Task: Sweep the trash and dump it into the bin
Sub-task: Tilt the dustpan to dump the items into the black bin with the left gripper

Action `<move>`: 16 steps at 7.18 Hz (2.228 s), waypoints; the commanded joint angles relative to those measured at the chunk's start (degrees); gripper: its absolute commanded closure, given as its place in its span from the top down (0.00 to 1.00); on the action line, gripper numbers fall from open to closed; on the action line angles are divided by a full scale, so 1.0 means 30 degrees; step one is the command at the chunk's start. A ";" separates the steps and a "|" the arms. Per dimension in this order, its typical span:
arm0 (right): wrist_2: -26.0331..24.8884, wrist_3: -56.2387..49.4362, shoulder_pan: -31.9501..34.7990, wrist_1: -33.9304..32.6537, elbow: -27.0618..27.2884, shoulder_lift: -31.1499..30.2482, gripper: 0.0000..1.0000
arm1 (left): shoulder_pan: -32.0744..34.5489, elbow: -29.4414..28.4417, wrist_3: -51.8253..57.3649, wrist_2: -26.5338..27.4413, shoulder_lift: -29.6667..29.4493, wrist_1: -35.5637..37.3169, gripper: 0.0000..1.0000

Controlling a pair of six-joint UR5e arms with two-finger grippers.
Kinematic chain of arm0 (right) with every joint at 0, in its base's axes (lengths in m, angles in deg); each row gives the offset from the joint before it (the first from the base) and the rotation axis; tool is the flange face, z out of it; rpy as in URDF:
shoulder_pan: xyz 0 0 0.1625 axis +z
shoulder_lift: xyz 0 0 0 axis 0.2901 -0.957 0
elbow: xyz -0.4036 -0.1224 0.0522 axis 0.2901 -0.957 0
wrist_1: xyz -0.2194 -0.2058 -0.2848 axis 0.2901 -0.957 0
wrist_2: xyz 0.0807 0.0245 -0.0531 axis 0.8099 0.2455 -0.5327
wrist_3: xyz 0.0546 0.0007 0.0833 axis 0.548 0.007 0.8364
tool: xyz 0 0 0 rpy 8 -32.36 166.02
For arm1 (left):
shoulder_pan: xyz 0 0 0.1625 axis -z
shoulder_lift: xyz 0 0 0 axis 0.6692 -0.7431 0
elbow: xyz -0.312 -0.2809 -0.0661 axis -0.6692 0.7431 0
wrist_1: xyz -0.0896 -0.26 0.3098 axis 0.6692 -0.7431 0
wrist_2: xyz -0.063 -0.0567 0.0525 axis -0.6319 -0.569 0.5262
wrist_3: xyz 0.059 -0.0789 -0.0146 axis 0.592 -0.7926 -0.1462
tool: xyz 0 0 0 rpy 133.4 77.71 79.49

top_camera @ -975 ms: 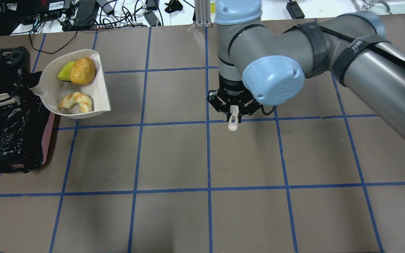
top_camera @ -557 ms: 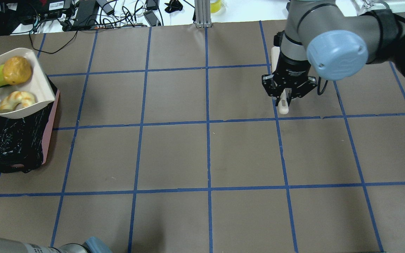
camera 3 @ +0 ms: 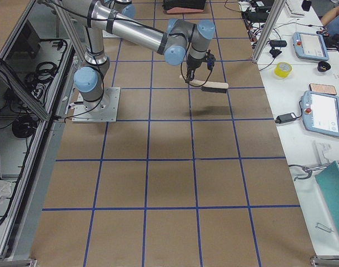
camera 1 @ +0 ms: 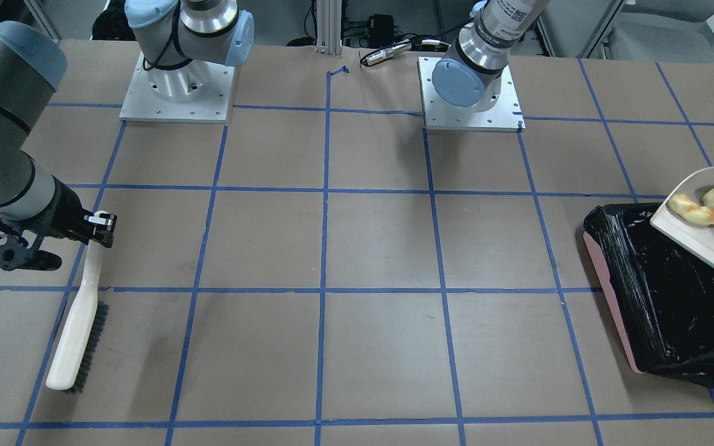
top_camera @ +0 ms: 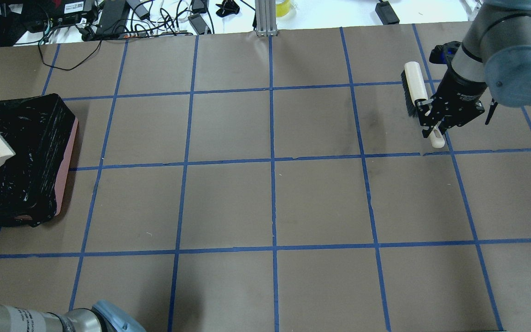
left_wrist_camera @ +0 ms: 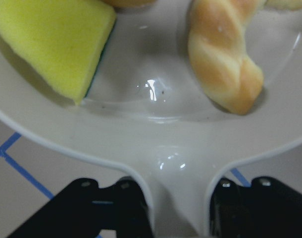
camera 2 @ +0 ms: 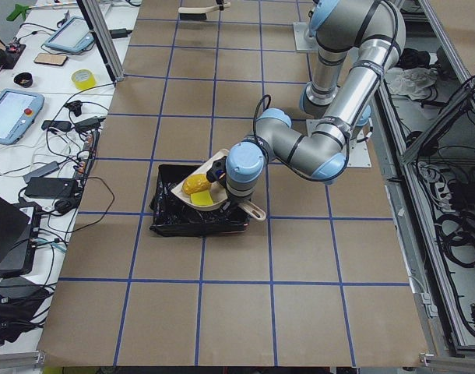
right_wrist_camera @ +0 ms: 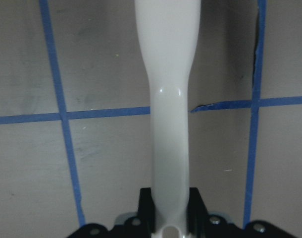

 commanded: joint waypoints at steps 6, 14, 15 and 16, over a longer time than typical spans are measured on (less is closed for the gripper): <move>-0.0801 -0.2772 -0.1641 -0.3414 0.0776 0.1873 0.00 | 0.5566 -0.0371 0.2785 1.6118 -0.0251 0.5461 0.00; -0.0889 -0.2860 -0.1671 -0.3356 0.0776 0.2138 0.19 | 0.7492 -0.0282 0.3728 0.4740 0.0570 0.5710 0.00; -0.0860 -0.2860 -0.1671 -0.3385 0.0776 0.2167 0.32 | 0.9185 -0.0195 0.3351 0.3886 0.0453 0.5068 0.00; -0.0889 -0.2744 -0.1671 -0.3356 0.0776 0.2167 0.33 | 1.0768 -0.0165 0.3260 0.3355 0.0191 0.4742 0.00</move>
